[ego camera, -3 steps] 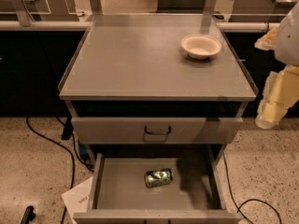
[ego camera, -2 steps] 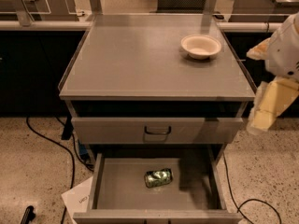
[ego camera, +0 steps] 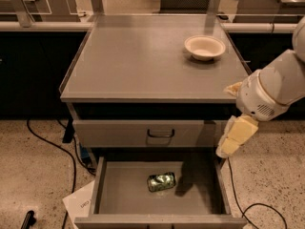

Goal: Pick green can from middle drawer and place on counter

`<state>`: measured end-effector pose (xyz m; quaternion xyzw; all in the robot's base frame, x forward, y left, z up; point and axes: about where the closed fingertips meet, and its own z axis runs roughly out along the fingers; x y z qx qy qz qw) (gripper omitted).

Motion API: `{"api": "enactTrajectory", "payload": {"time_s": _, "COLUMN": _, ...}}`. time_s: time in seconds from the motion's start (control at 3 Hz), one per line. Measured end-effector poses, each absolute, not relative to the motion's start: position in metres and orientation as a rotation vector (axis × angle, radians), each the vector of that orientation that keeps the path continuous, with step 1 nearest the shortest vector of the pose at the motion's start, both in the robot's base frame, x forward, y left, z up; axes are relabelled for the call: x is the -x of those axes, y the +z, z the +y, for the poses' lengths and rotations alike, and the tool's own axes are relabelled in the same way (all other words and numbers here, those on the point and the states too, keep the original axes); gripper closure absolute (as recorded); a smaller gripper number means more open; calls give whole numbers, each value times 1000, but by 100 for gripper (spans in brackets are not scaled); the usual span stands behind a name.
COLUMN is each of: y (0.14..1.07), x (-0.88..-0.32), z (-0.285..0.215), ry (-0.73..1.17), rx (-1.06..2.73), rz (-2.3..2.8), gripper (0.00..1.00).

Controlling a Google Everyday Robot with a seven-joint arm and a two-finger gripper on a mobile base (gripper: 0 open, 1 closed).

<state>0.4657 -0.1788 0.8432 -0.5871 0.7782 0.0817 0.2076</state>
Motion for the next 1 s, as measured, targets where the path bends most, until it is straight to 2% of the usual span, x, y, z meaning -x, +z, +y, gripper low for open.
{"api": "enactTrajectory", "payload": {"time_s": 0.33, "y": 802, "x": -478, "z": -164, "ry": 319, "rx": 1582, "rz": 2153, "gripper": 0}}
{"api": "enactTrajectory", "payload": {"time_s": 1.0, "y": 805, "x": -476, "z": -162, "ry": 259, "rx": 1573, "rz": 2144, "gripper": 0}}
